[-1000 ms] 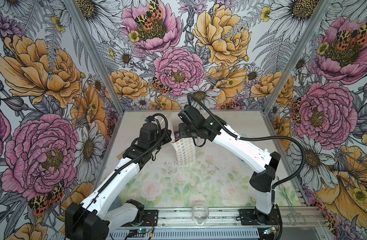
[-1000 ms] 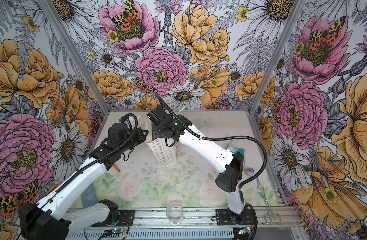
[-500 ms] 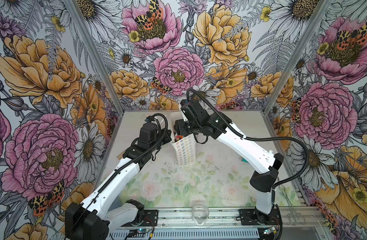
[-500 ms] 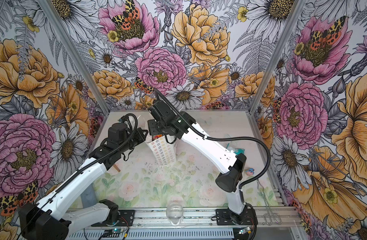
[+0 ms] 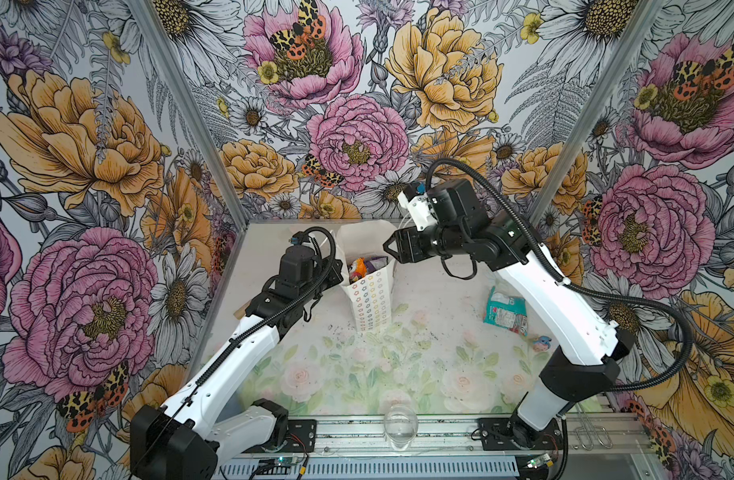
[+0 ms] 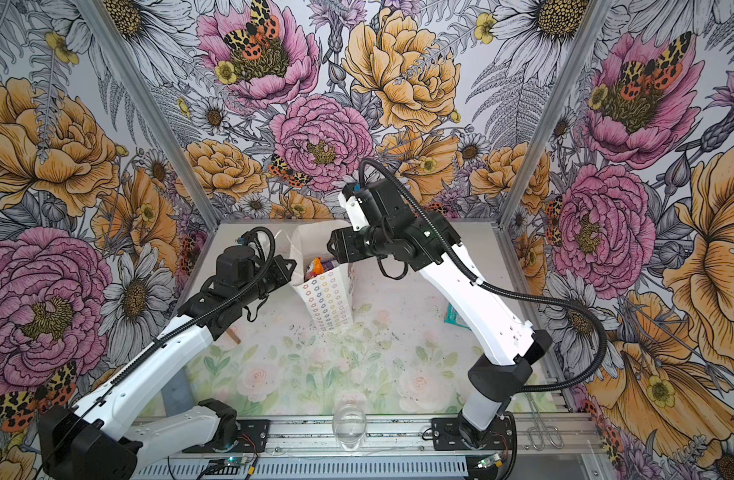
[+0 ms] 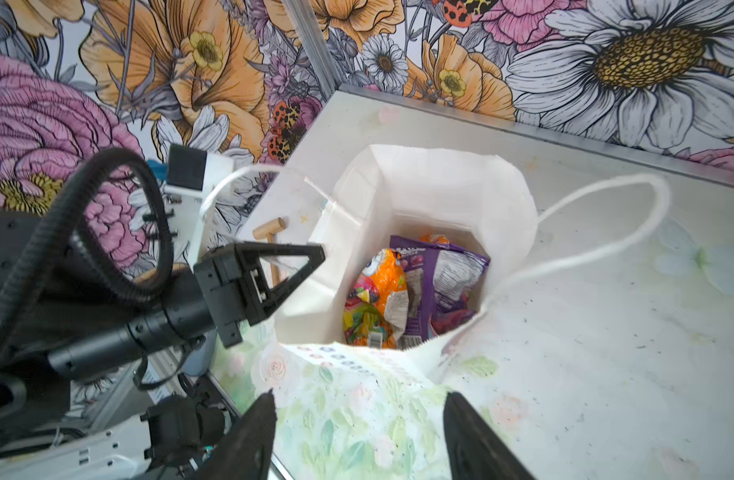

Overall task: Place the snacks into the paper bag
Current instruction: 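Move the right gripper toward the teal packet on the table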

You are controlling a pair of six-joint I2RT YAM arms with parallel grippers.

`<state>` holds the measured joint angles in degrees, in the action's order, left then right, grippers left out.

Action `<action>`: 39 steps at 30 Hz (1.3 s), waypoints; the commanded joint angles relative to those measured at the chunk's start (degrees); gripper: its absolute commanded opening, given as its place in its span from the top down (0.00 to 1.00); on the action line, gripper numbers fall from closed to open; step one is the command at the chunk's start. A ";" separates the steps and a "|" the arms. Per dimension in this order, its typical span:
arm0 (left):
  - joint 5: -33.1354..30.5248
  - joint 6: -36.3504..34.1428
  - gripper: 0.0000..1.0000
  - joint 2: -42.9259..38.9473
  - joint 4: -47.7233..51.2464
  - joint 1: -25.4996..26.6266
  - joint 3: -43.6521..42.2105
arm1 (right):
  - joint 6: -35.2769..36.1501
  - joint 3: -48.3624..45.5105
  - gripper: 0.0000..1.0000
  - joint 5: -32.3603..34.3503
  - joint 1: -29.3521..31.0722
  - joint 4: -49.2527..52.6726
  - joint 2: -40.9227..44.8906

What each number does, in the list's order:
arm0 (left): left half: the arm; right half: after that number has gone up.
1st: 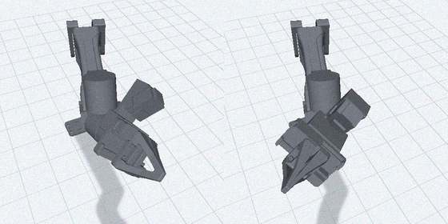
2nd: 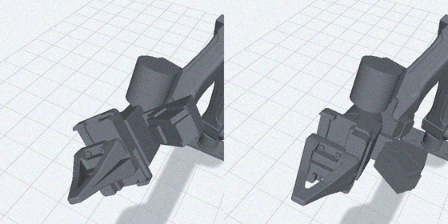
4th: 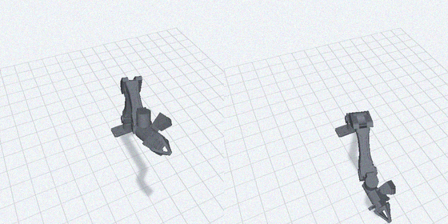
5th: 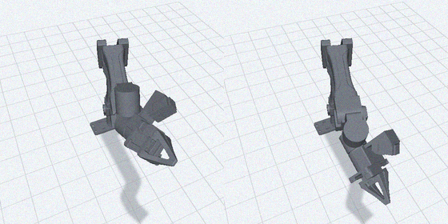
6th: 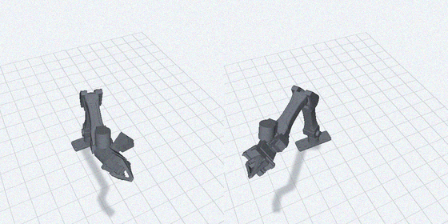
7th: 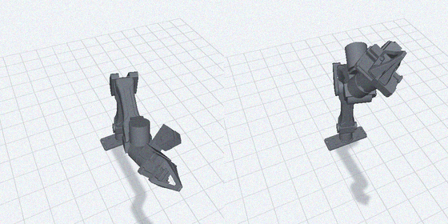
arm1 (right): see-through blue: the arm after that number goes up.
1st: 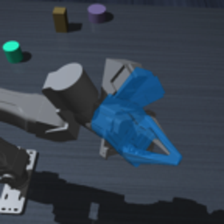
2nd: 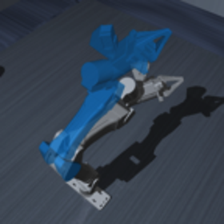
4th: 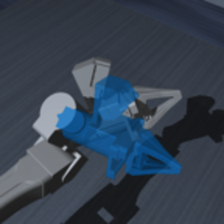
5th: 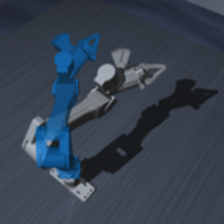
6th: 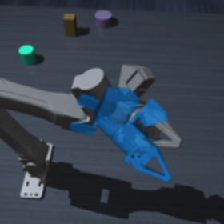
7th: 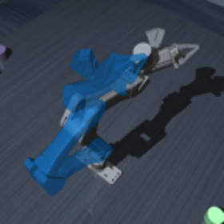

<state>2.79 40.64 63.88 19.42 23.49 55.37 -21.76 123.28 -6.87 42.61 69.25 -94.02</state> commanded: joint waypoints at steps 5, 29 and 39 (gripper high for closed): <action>-1.19 0.93 1.00 -0.29 -3.14 -0.38 -0.26 | 1.34 -11.62 0.25 6.90 -5.07 5.91 10.77; -0.28 1.02 1.00 0.05 -3.64 -1.07 -0.27 | -10.82 -52.25 0.17 -8.42 -42.41 -1.45 28.17; -0.14 1.10 1.00 0.27 -3.51 -1.16 -0.26 | -20.51 -65.70 0.16 -14.32 -58.07 -8.69 25.99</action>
<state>2.83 40.84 64.29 18.79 22.96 55.37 -38.15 59.57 -18.37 -13.96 64.73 -67.68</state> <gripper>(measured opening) 0.050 0.837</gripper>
